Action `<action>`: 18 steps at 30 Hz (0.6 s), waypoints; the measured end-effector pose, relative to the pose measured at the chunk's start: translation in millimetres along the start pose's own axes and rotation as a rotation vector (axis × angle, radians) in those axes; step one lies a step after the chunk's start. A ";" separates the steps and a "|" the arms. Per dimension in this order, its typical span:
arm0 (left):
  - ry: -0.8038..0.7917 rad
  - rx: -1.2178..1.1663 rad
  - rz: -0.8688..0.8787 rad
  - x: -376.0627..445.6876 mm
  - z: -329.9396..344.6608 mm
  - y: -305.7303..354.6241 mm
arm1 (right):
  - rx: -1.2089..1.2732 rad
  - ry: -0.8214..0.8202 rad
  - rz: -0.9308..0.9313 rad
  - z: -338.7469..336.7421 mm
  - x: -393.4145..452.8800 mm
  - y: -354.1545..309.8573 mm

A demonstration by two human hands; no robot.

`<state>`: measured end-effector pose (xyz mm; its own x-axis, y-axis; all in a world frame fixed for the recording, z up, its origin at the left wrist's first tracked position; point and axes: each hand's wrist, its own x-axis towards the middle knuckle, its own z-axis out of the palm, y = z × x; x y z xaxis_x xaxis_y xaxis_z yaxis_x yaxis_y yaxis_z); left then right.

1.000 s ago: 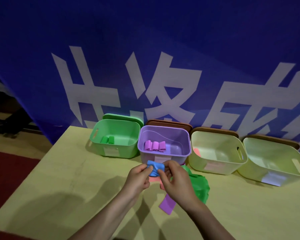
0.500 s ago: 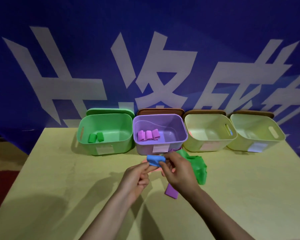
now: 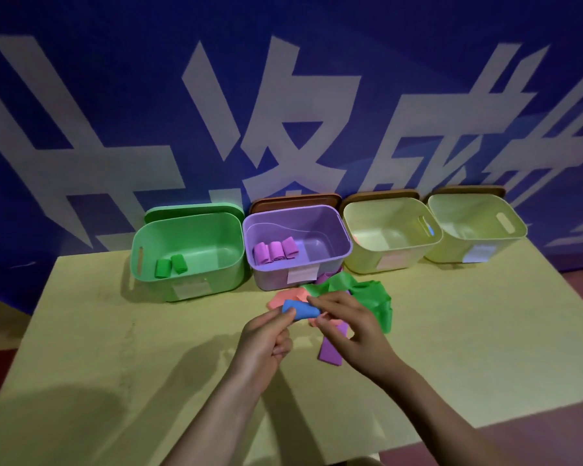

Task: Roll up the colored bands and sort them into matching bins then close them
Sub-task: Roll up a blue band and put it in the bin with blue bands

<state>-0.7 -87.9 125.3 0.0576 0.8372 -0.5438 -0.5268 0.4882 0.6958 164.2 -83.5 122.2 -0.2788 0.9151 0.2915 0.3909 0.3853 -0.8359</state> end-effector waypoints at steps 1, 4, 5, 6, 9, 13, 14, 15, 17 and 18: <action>0.000 0.007 0.032 -1.0 1.6 -0.5 | 0.070 0.013 0.071 1.1 -1.1 -2.0; 0.001 0.080 0.137 -4.9 14.4 -1.5 | 0.254 0.122 0.301 4.4 -2.4 -7.5; 0.009 0.101 0.167 -6.4 20.2 -1.4 | 0.333 0.156 0.358 3.6 -1.0 -8.9; 0.015 0.116 0.194 -7.5 26.3 -1.7 | 0.391 0.184 0.392 0.7 1.2 -10.3; 0.057 0.107 0.256 -7.5 44.9 -6.7 | 0.538 0.188 0.443 -14.9 6.9 -11.6; 0.115 0.075 0.345 -3.7 81.1 -17.2 | 0.671 0.157 0.495 -38.2 15.7 5.6; 0.122 0.065 0.366 -2.0 93.1 -20.0 | 0.659 0.151 0.501 -45.6 18.8 11.9; 0.128 0.056 0.377 1.1 106.2 -23.9 | 0.652 0.147 0.505 -55.4 21.3 17.6; 0.146 0.050 0.382 10.2 132.6 -34.5 | 0.698 0.134 0.499 -78.2 24.2 30.1; 0.160 0.058 0.382 15.1 146.6 -40.5 | 0.736 0.137 0.495 -90.9 25.9 37.2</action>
<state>145.8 -58.9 157.6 -0.2679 0.9142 -0.3041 -0.4358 0.1665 0.8845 251.2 -34.7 140.9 -0.1026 0.9805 -0.1678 -0.2358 -0.1878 -0.9535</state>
